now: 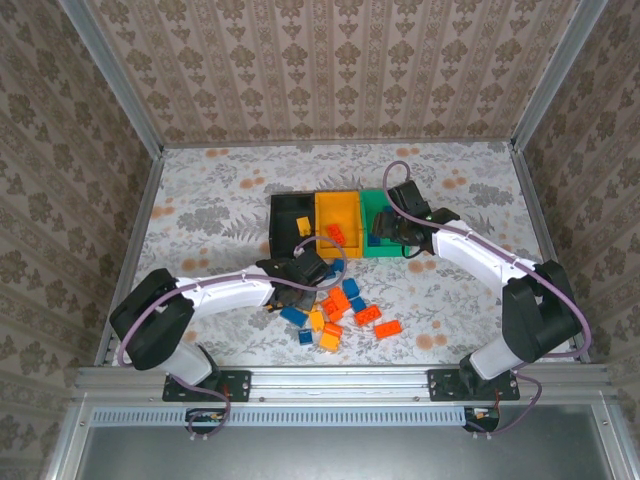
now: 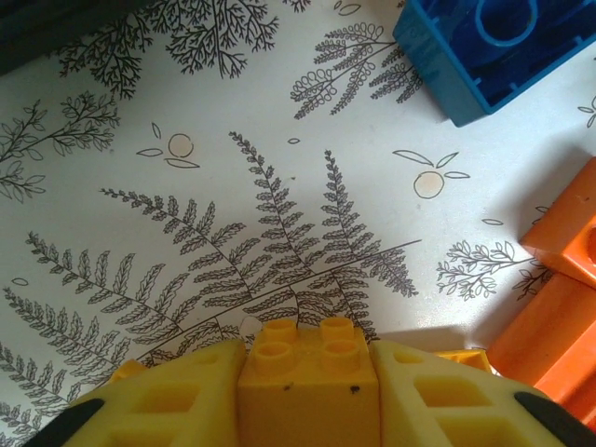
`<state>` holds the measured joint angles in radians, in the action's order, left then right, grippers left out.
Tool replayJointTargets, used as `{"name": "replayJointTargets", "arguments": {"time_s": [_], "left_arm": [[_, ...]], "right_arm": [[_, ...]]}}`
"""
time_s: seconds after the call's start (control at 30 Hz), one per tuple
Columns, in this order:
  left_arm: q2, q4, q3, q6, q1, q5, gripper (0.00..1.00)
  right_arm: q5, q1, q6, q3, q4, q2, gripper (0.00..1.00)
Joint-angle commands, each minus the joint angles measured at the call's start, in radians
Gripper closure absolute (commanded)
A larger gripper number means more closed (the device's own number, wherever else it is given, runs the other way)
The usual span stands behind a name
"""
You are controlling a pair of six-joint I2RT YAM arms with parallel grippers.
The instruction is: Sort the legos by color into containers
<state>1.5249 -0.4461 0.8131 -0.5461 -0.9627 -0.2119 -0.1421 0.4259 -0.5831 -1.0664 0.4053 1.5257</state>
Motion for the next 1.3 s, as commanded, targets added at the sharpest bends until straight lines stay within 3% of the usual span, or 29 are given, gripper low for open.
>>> {"name": "replayJointTargets", "arguments": {"time_s": [0.0,0.23,0.43,0.67,0.87,1.07,1.27], "left_arm": [[-0.017,-0.039,0.025,0.002,-0.009,-0.036,0.66],[-0.117,-0.065,0.076,0.02,0.011,-0.058,0.73],[-0.199,-0.043,0.188,0.092,0.135,-0.023,0.72],[-0.005,0.032,0.363,0.153,0.318,0.057,0.73],[0.191,0.03,0.52,0.178,0.378,0.072,0.72],[0.274,0.006,0.607,0.178,0.397,0.082,0.55],[0.184,0.027,0.59,0.159,0.389,0.126,0.3]], "right_arm": [[0.009,-0.007,-0.019,0.014,-0.008,-0.037,0.37],[0.007,-0.011,-0.027,0.024,-0.009,-0.058,0.37],[0.016,-0.011,-0.04,0.053,-0.019,-0.083,0.37],[0.019,-0.012,-0.047,0.079,-0.022,-0.095,0.36],[0.037,-0.012,-0.044,0.096,-0.007,-0.125,0.36],[0.095,-0.004,-0.03,0.146,0.019,-0.198,0.34],[0.145,0.032,0.001,0.208,0.06,-0.26,0.32]]}}
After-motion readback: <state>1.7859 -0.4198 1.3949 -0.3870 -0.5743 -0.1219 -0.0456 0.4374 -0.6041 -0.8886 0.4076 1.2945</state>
